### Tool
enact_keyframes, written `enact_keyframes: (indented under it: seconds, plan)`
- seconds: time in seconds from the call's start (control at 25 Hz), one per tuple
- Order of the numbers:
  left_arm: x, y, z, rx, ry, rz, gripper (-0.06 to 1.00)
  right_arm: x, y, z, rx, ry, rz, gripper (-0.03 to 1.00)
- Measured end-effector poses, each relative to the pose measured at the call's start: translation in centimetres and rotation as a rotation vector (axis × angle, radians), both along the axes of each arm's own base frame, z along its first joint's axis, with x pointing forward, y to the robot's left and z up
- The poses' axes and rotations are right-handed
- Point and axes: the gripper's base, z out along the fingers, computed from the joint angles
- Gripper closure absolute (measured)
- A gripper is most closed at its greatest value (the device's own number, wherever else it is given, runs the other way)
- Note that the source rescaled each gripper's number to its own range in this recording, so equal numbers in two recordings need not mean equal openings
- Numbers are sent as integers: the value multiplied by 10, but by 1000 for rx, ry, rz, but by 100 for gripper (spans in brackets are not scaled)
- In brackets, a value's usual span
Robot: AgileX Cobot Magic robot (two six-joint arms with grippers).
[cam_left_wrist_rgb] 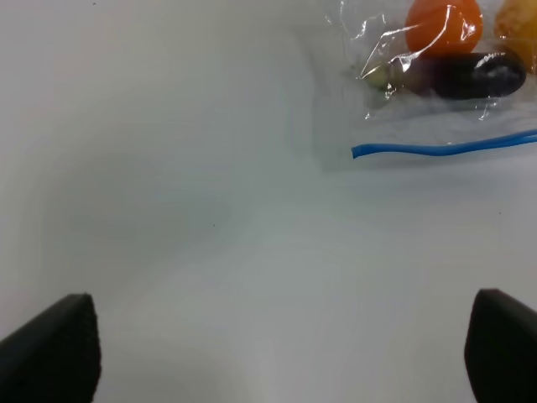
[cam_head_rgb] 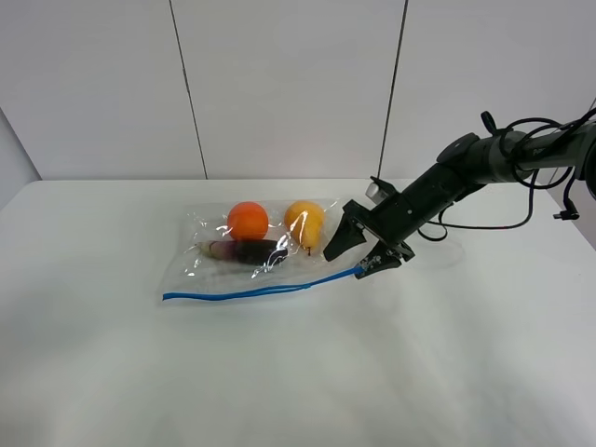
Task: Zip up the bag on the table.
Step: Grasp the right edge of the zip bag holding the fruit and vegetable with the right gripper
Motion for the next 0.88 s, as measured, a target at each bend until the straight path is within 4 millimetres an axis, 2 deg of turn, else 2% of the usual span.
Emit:
enact_keyframes:
  seconds: [0.44,0.76,0.88]
  plan:
    - [0,0,0,0,0,0,-6,1,2,2,32,-6,-7,18]
    - [0,0,0,0,0,0,-6,0,5,-8,68,30,-12,19]
    - [0,0,0,0,0,0,-6,0,5,-8,70,31,-10,26]
